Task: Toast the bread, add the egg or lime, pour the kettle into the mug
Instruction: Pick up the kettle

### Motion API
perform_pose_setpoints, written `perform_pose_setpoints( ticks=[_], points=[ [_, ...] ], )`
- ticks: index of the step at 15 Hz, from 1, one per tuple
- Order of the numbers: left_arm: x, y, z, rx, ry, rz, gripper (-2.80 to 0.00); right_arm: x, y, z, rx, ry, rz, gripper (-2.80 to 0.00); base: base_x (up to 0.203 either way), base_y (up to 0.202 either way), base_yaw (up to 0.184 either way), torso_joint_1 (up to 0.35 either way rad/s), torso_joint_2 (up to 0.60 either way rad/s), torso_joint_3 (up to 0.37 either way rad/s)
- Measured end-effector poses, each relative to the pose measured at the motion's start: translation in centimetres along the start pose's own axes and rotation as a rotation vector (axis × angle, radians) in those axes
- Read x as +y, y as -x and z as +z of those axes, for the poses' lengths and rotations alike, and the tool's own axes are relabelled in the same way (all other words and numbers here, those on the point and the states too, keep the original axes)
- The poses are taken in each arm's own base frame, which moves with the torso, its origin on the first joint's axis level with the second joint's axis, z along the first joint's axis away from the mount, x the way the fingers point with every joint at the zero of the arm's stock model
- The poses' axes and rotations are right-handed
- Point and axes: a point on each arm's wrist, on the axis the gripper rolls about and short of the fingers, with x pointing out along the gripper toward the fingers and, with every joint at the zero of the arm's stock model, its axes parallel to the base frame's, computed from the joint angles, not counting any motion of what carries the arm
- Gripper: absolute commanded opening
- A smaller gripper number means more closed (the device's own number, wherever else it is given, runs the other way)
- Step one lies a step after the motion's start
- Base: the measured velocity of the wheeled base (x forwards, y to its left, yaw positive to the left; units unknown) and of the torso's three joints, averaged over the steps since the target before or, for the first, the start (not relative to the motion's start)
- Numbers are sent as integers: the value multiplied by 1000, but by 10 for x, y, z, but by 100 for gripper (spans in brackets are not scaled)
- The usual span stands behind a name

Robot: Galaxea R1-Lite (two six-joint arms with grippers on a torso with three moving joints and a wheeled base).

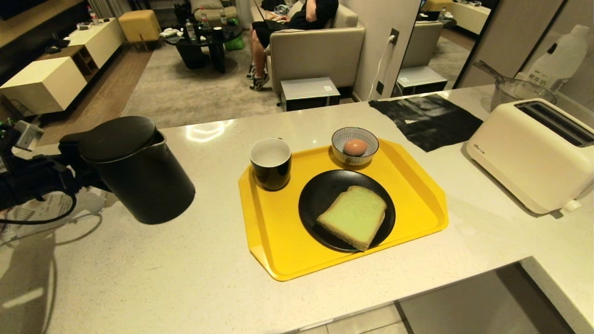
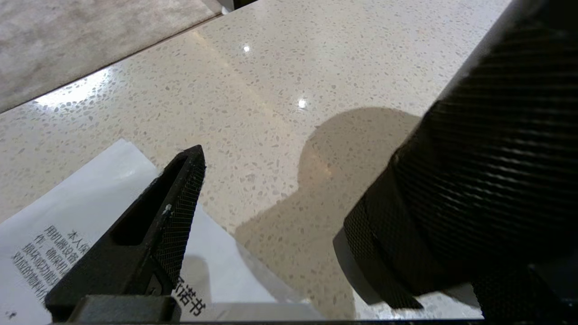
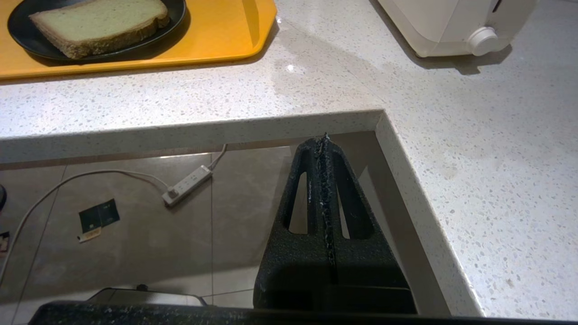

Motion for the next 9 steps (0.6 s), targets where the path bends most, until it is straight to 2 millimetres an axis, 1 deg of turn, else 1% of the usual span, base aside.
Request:
perform_pose_setpoints(
  ticks=[3, 9],
  points=[
    [-3, -9, 1, -6, -2, -9, 0, 0, 0, 0, 0, 0, 0, -280, 0, 0, 0, 0, 0, 0],
    [-10, -38, 7, -16, 6, 1, 0, 0, 0, 0, 0, 0, 0, -280, 0, 0, 0, 0, 0, 0]
  ],
)
